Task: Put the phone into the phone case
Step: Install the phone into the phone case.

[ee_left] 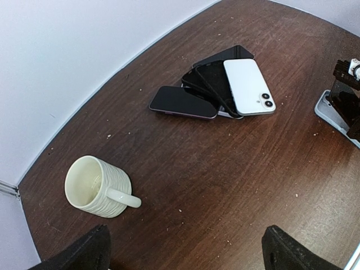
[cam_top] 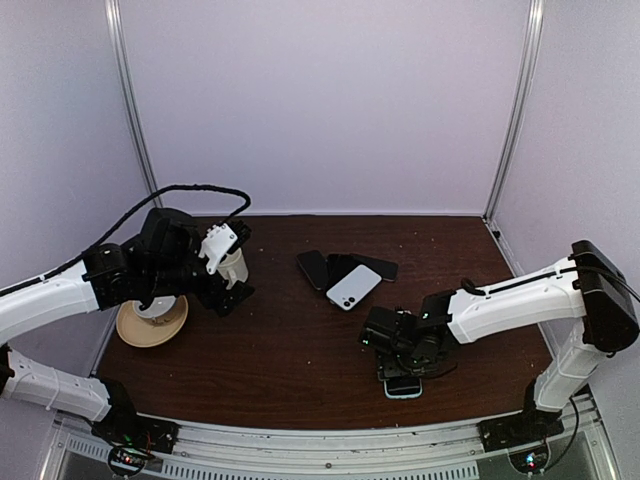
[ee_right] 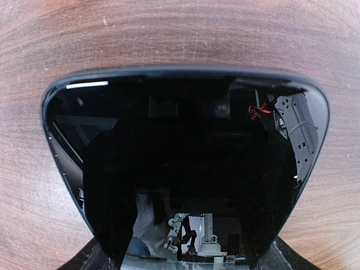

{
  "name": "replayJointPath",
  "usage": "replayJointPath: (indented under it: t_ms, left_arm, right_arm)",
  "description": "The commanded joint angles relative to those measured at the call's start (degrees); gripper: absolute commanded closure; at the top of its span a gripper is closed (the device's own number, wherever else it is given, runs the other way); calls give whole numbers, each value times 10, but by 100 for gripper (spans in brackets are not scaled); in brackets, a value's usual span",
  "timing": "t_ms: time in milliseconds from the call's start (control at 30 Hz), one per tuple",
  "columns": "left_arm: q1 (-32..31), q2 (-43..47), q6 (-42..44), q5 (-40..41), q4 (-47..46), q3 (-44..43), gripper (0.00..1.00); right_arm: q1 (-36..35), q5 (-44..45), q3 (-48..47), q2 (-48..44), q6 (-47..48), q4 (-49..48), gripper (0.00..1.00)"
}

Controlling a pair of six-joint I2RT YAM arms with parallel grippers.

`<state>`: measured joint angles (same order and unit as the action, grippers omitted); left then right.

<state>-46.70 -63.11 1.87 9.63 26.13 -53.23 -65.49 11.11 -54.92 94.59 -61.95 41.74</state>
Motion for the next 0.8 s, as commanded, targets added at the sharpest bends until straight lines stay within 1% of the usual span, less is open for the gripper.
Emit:
replayJointPath:
  t_ms: [0, 100, 133, 367, 633, 767]
  left_arm:
    - [5, -1, 5, 1, -23, -1, 2]
    - [5, 0, 4, -2, -25, 1, 3]
    - [5, 1, 4, 0, -25, 1, 2]
    - [5, 1, 3, -5, -25, 1, 2]
    - [5, 2, 4, -2, -25, 1, 3]
    - [5, 1, 4, -4, -26, 1, 2]
  right_arm:
    - [-5, -38, 4, 21, -10, -23, 45]
    - [-5, -37, 6, 23, -8, -23, 36]
    - [-4, -38, 7, 24, -8, -22, 35]
    - [-1, -36, 6, 23, -2, -15, 29]
    - [3, -33, 2, 23, 6, -10, 15]
    - [4, -32, 1, 21, 7, -6, 14]
